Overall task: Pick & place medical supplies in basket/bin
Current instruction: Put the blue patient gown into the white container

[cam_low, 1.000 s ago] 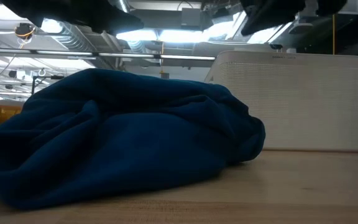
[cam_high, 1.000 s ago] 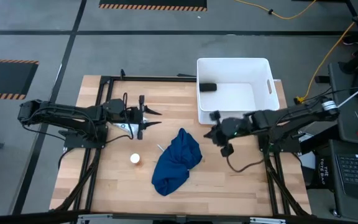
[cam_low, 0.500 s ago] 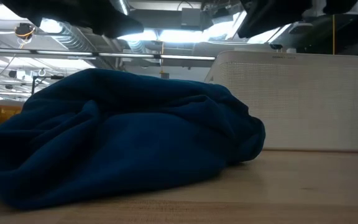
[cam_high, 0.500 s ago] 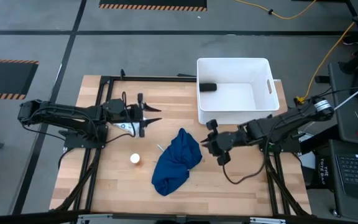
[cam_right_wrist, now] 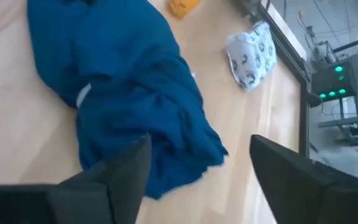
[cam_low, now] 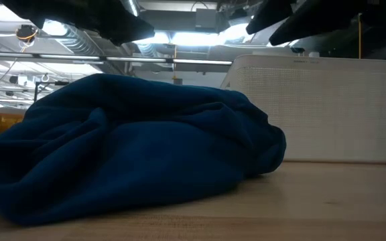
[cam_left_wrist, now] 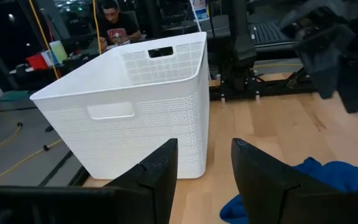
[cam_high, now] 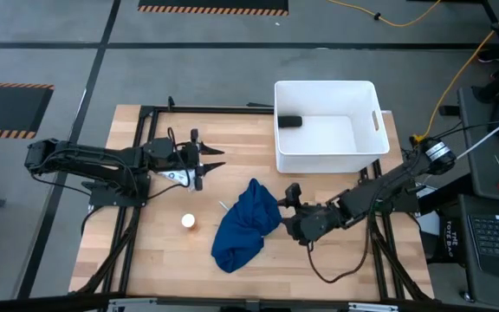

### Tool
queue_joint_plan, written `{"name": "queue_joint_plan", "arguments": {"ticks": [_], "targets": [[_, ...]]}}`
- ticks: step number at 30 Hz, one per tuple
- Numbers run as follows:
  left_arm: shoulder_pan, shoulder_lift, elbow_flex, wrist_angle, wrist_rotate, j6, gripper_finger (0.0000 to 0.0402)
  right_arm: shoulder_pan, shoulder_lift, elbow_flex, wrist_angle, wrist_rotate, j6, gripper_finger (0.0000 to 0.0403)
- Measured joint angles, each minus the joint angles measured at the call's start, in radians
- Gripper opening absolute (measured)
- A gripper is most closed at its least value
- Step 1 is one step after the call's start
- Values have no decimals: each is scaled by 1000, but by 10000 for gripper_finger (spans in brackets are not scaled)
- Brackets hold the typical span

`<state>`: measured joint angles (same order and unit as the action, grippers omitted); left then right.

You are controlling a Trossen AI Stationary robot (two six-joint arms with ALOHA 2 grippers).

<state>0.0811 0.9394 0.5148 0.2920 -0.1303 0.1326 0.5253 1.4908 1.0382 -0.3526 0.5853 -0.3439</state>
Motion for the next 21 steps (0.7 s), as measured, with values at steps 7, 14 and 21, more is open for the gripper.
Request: {"name": "queue_joint_plan", "arguments": {"ticks": [7,14,21], "targets": [[-1,0,0,-3,0,1,143,29,107,56,28,-2,20,304],[-1,0,0,-6,0,-12,143,36,182,102,37,-3,11,304],[-1,0,0,-6,0,-19,143,36,267,102,73,-5,-6,304]]}}
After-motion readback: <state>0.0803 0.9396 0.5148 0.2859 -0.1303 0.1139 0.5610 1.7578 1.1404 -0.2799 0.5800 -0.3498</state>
